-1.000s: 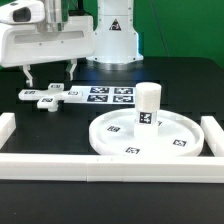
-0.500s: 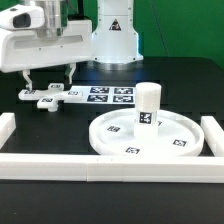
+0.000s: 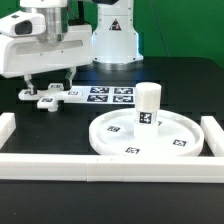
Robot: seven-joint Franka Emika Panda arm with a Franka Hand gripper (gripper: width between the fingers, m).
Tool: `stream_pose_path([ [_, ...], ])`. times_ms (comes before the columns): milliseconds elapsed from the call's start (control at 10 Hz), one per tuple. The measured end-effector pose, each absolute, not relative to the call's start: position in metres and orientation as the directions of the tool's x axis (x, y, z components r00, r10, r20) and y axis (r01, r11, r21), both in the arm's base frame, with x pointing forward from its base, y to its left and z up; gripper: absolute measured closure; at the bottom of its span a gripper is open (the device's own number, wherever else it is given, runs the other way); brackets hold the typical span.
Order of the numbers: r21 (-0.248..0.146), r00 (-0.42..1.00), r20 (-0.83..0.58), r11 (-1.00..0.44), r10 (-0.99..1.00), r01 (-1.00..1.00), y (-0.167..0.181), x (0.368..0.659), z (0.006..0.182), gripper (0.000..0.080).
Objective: Assemble round table
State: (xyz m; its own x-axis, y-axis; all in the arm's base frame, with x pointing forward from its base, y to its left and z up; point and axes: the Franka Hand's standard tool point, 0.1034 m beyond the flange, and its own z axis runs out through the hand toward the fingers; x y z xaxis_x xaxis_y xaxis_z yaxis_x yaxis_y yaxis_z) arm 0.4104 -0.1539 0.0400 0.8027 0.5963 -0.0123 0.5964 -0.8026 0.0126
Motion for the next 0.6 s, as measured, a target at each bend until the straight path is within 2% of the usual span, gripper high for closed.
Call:
stream_pose_path([
  [600,0.006,0.801,-0.018,-0.801,0.598,0.598,-0.1529,0.4080,0.0362,0.0150],
])
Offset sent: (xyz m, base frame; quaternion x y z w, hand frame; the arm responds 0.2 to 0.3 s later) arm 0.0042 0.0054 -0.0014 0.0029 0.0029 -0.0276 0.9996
